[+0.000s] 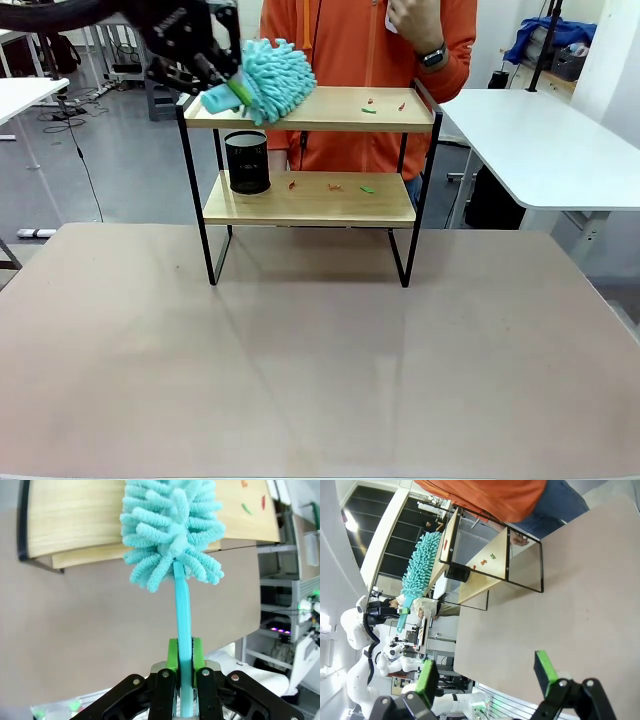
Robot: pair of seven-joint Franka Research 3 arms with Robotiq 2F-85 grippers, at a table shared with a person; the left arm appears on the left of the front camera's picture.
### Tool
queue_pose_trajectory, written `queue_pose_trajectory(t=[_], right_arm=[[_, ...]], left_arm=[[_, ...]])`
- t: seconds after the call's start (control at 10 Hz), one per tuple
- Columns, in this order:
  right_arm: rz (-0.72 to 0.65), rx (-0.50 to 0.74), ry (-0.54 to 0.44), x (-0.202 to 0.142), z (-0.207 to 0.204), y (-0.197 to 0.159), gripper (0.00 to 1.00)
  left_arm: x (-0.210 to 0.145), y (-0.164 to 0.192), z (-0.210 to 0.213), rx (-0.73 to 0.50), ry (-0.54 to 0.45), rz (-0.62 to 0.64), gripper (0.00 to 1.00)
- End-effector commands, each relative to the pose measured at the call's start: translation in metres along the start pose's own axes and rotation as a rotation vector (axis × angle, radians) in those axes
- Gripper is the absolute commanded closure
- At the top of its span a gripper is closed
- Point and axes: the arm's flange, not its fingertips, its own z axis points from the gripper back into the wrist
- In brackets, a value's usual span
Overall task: Clean the shelf.
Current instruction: Clean the specific tier of the Shelf with the Duster once objects are removed.
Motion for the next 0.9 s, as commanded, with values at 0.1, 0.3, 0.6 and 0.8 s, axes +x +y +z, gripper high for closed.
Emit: queue_pose_trajectory(t=[0.1,0.3,0.6,0.8], right_arm=[[0.023,0.022,-0.015,0.003,-0.002,0.001,0.00],[0.023,0.022,-0.015,0.003,-0.002,0.001,0.00],[0.023,0.022,-0.015,0.003,-0.002,0.001,0.00],[0.023,0.022,-0.015,0.003,-0.002,0.001,0.00]], left_arm=[[0.019,-0.040,-0.021,0.035,0.052,-0.042,0.88],[0.026,-0.065,-0.042,0.007,0.115,-0.101,0.88],[0.022,-0.092,-0.063,-0.054,0.292,-0.243,0.88],[0.016,-0.089,-0.049,-0.154,0.373,-0.290,0.88]])
